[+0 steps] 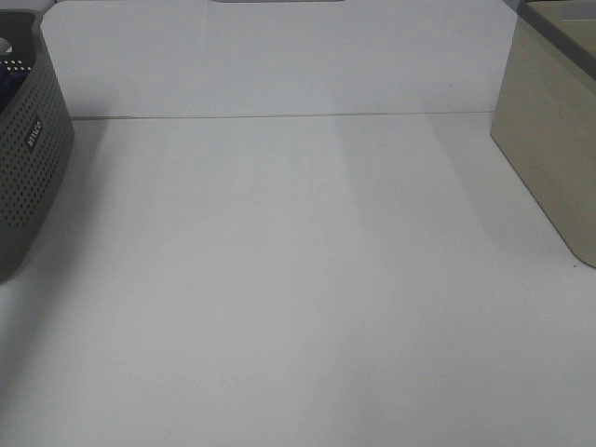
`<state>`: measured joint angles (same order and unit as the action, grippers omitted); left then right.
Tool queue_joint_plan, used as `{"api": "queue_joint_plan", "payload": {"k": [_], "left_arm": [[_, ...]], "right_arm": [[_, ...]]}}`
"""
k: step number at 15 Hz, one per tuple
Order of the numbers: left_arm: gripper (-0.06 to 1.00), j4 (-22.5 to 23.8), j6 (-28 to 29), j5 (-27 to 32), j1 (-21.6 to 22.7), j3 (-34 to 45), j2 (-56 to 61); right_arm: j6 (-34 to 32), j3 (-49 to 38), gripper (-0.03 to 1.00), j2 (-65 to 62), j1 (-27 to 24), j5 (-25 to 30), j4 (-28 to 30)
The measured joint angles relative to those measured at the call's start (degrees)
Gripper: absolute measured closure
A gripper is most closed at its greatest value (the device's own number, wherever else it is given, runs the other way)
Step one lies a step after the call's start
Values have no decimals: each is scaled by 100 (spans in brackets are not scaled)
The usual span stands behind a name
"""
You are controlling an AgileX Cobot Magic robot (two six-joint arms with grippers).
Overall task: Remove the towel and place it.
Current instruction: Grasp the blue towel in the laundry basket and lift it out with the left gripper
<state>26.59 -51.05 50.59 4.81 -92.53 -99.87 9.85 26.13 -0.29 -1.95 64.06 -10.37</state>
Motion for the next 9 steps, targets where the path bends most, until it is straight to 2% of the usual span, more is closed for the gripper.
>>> {"api": "queue_joint_plan", "payload": {"k": [3, 9], "left_arm": [[94, 52, 0, -29, -246, 0, 842], [94, 435, 0, -940, -1146, 0, 2040]], "right_arm": [[0, 0, 20, 0, 0, 0, 0], [0, 0, 20, 0, 0, 0, 0]]}}
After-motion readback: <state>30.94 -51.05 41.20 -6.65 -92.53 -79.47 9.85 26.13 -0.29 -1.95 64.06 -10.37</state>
